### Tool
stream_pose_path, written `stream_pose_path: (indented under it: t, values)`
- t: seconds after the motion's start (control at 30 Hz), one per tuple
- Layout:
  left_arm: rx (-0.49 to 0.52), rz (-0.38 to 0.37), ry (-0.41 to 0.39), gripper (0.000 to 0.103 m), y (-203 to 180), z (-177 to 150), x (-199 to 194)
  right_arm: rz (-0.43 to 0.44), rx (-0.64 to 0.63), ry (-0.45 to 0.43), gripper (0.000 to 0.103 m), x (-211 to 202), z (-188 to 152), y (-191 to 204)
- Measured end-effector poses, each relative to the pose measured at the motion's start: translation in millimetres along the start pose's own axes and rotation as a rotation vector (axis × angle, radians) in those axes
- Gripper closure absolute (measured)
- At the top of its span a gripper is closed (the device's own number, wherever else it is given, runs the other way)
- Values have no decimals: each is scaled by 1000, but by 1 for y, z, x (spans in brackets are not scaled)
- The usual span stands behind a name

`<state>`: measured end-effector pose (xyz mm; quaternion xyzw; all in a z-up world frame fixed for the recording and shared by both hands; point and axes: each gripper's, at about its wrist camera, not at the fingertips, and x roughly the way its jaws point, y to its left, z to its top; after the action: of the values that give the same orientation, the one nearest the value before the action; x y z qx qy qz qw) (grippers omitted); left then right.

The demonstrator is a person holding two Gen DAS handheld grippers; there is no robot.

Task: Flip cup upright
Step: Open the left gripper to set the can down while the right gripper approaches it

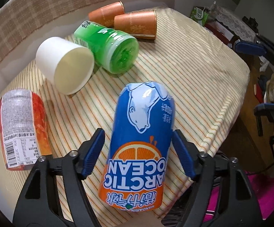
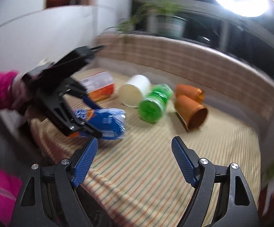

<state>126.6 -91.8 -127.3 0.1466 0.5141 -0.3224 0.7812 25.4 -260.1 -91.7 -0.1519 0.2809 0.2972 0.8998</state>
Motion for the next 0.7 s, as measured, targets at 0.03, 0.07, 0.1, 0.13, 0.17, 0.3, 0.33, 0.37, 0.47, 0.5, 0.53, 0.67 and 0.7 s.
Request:
stream_pose_path:
  t: [0.03,0.07,0.1,0.13,0.17,0.3,0.33,0.37,0.47,0.5,0.53,0.67,0.7]
  values:
    - [-10,-7,-10,26,3,-1,-3,14,-47,6,23,1,4,2]
    - [-19,-10,-17,24,5,-2,-7,28,-95,14,23,3,9,3]
    - [-27,-7,-24,21,7,-3,-10,41,-132,21,23,4,12,4]
    - [-38,-1,-38,21,10,-5,-16,53,-164,27,23,6,15,6]
    - [-45,3,-48,21,12,-7,-21,71,-212,41,23,8,20,8]
    - [-114,36,-110,21,24,-28,-55,120,-383,78,23,16,34,23]
    - [-134,46,-124,21,26,-36,-64,148,-432,93,23,20,38,29]
    - [-159,59,-133,21,27,-46,-73,175,-464,109,23,24,40,32]
    - [-224,101,-144,21,29,-76,-92,268,-600,176,23,41,45,52]
    - [-241,110,-146,21,29,-85,-96,285,-633,186,23,44,46,57]
    - [-259,123,-144,21,28,-97,-100,310,-684,199,23,49,46,65]
    - [-354,124,-134,21,26,-133,-108,355,-827,248,25,68,49,88]
    - [-373,122,-130,21,25,-139,-108,360,-869,258,25,73,49,94]
